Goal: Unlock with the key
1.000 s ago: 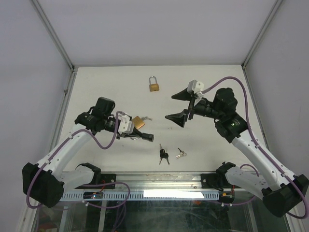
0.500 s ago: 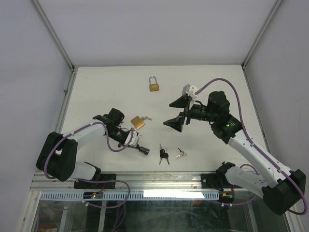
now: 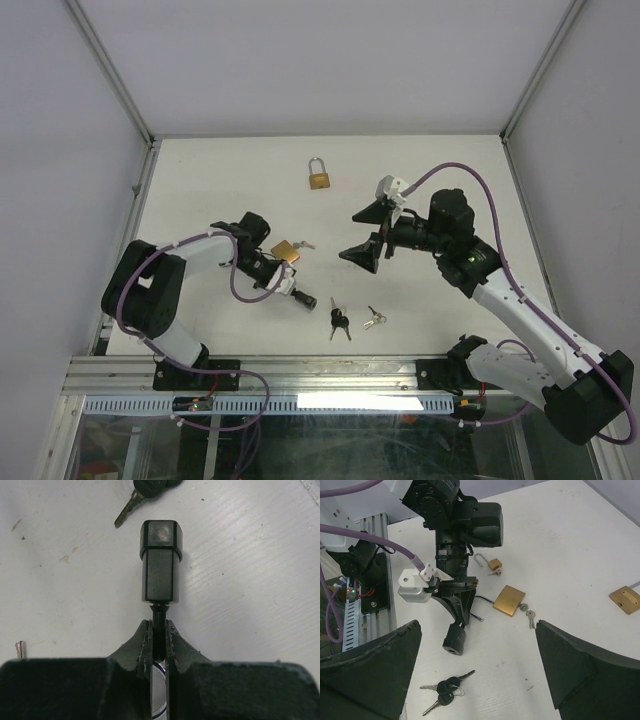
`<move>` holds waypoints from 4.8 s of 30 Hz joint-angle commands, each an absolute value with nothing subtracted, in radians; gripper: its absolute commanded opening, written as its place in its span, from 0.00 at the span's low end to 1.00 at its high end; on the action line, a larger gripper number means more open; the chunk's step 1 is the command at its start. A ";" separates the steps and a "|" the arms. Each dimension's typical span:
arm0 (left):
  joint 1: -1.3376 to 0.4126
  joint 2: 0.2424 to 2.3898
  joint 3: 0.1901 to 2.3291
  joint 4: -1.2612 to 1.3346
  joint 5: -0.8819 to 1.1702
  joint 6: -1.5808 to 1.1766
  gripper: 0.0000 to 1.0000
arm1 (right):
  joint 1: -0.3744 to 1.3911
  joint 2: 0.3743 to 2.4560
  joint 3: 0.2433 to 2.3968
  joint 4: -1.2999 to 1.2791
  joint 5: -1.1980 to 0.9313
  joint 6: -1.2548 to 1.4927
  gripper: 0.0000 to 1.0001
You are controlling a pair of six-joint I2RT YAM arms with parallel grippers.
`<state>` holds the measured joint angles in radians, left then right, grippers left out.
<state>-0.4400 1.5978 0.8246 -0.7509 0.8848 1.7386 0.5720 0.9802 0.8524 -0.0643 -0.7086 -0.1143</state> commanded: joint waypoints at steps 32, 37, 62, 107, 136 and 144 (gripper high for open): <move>-0.452 1.720 1.128 -1.031 0.829 1.865 0.99 | 0.577 0.987 0.998 -0.279 -0.391 -0.022 0.99; -0.416 1.599 1.082 -1.017 0.831 1.858 0.99 | 0.581 1.034 1.015 -0.544 -0.069 0.309 0.77; -0.364 0.960 0.781 -0.218 0.868 0.734 0.99 | 1.013 1.608 1.097 -0.706 0.000 0.581 0.66; -0.480 1.128 1.033 -0.478 1.195 0.645 0.58 | 0.927 1.215 1.249 -0.728 -0.440 -0.174 0.00; -0.578 1.212 1.173 -0.596 1.174 0.675 0.00 | 0.937 1.292 1.431 -0.691 -0.382 -0.297 0.00; -0.580 1.142 1.114 -0.493 1.070 0.610 0.00 | 0.908 1.244 1.378 -0.653 -0.336 -0.257 0.57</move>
